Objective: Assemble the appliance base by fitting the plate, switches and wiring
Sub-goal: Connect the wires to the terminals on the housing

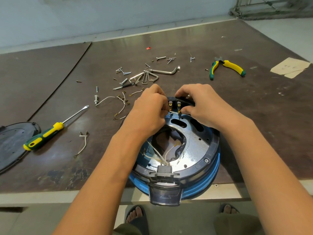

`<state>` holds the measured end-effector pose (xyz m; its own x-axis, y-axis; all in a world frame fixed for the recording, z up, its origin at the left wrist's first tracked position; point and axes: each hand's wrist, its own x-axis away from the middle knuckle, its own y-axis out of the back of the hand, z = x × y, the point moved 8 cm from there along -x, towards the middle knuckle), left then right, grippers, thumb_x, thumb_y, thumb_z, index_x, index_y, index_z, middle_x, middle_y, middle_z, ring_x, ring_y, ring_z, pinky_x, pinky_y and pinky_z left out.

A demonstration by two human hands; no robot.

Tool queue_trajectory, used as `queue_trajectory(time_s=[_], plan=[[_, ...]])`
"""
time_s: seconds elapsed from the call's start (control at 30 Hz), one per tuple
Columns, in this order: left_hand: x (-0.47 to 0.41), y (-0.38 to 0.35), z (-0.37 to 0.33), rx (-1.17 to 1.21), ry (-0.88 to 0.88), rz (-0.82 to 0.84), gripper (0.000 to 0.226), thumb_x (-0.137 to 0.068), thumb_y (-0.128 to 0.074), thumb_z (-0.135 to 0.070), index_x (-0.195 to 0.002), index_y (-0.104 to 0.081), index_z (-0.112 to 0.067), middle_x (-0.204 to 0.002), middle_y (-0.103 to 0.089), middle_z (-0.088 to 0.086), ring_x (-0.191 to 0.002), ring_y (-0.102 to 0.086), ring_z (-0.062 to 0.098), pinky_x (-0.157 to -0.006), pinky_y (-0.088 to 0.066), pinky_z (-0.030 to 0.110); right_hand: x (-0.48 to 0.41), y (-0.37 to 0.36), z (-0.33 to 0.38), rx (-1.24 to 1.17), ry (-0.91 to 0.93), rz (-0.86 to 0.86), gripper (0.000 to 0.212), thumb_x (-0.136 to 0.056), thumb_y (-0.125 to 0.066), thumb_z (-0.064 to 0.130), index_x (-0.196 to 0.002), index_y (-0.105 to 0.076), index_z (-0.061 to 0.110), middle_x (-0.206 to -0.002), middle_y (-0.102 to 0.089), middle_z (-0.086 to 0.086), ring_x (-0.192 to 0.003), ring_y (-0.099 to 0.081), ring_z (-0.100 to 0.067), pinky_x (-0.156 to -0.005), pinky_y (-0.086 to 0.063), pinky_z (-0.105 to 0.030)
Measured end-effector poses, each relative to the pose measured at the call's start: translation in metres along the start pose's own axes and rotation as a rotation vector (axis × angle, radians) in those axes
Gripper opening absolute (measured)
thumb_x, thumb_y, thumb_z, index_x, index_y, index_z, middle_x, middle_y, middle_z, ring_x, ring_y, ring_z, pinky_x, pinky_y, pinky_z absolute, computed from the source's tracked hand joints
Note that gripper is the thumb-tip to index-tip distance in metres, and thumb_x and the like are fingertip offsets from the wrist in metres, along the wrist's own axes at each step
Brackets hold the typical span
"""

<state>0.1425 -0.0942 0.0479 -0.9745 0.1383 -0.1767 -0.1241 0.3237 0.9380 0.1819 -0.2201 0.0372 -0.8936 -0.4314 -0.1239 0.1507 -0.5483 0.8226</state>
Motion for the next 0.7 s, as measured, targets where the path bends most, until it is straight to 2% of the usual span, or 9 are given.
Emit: queue_trajectory(time_s=[0.1,0.2,0.27,0.4,0.53,0.7], plan=[[0.002,0.001,0.0,0.014,-0.018,-0.02,0.01,-0.083,-0.073,-0.012,-0.091,-0.068,-0.017,-0.121,-0.047,0.0,-0.108,-0.051,0.021,-0.089,-0.052,0.045,0.0,0.001,0.001,0.0,0.01,-0.004,0.042,-0.086,-0.074,0.008,-0.123,-0.063,0.026,-0.122,-0.063,0.001,-0.098,-0.05,-0.008,-0.086,-0.04,-0.023],[0.005,0.001,-0.009,0.0,-0.095,-0.02,0.019,-0.08,-0.08,-0.018,-0.094,-0.068,-0.02,-0.135,-0.041,0.003,-0.125,-0.044,0.023,-0.099,-0.046,0.047,0.001,0.001,0.001,-0.008,0.011,-0.002,0.042,-0.086,-0.074,0.007,-0.123,-0.063,0.026,-0.121,-0.063,0.001,-0.099,-0.052,-0.009,-0.086,-0.04,-0.023],[0.005,0.002,-0.018,-0.04,-0.156,-0.027,0.015,-0.08,-0.081,-0.018,-0.091,-0.072,-0.02,-0.137,-0.042,0.006,-0.129,-0.041,0.026,-0.101,-0.043,0.049,0.001,0.0,0.001,-0.015,0.007,0.005,0.043,-0.086,-0.074,0.008,-0.124,-0.063,0.026,-0.122,-0.063,0.0,-0.103,-0.057,-0.014,-0.087,-0.041,-0.024],[0.0,0.002,-0.022,-0.103,-0.169,-0.032,0.009,-0.082,-0.08,-0.023,-0.091,-0.077,-0.02,-0.136,-0.045,0.005,-0.129,-0.041,0.025,-0.096,-0.044,0.049,0.001,0.0,0.0,-0.028,0.002,0.002,0.044,-0.086,-0.074,0.008,-0.125,-0.063,0.025,-0.123,-0.064,-0.001,-0.11,-0.06,-0.018,-0.087,-0.041,-0.023],[-0.002,-0.005,-0.021,-0.067,-0.16,0.008,0.023,-0.082,-0.078,-0.039,-0.091,-0.077,-0.017,-0.133,-0.044,0.002,-0.124,-0.043,0.022,-0.092,-0.048,0.046,0.0,0.001,0.0,-0.025,0.004,-0.001,0.042,-0.085,-0.075,0.008,-0.123,-0.064,0.025,-0.121,-0.065,-0.001,-0.108,-0.06,-0.017,-0.085,-0.04,-0.023],[-0.003,-0.004,-0.02,-0.013,-0.162,-0.006,0.019,-0.087,-0.074,-0.034,-0.091,-0.08,-0.016,-0.129,-0.047,0.004,-0.119,-0.047,0.021,-0.09,-0.048,0.044,0.001,0.002,0.001,-0.034,0.007,-0.013,0.041,-0.084,-0.077,0.009,-0.12,-0.065,0.025,-0.118,-0.063,0.0,-0.098,-0.052,-0.011,-0.083,-0.038,-0.024]])
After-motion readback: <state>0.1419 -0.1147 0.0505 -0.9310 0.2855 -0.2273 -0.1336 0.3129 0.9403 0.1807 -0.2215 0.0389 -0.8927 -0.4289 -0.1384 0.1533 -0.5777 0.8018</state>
